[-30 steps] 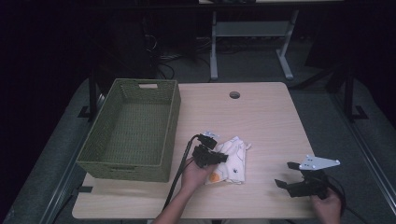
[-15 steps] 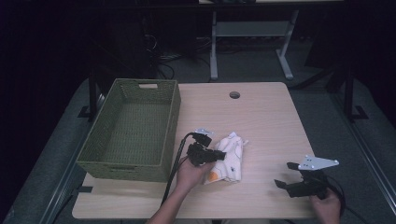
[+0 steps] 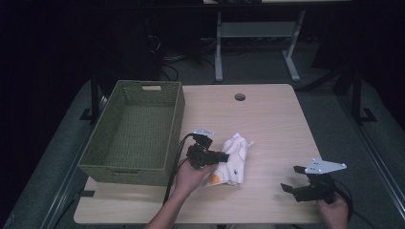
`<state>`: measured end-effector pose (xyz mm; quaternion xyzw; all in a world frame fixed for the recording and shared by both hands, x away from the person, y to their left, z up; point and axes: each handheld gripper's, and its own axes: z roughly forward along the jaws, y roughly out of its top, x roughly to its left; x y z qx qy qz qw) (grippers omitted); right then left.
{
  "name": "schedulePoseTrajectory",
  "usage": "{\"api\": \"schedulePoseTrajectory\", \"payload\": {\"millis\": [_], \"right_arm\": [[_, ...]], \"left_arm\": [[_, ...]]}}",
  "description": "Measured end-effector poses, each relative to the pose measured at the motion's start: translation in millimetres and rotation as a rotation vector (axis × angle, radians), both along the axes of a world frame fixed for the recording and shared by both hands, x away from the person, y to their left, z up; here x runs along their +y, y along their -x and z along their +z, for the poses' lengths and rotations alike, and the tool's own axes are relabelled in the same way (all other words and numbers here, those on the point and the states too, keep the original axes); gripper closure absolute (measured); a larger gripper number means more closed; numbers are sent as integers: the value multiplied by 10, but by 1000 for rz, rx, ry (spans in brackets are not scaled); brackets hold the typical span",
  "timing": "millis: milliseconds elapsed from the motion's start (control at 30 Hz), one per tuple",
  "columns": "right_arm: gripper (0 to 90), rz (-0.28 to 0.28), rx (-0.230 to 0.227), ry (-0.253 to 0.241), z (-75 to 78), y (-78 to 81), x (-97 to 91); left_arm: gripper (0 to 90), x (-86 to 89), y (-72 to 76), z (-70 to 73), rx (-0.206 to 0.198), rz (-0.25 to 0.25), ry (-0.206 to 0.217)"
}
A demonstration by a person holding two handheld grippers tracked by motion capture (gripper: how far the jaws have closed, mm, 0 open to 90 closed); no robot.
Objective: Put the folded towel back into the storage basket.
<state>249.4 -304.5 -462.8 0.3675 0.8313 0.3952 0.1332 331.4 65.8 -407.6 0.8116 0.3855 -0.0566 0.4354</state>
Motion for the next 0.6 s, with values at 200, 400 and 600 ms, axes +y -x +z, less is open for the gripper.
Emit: {"api": "schedulePoseTrajectory", "payload": {"millis": [200,400,600], "right_arm": [[136,0,-1,5,-1,-2,2],[136,0,1,8,-5,-4,6],[136,-1,6,9,-8,-2,11]], "left_arm": [[828,49,21,108,-7,-7,17],[828,96,26,171,-10,-9,25],[828,157,20,219,-2,-8,41]]}}
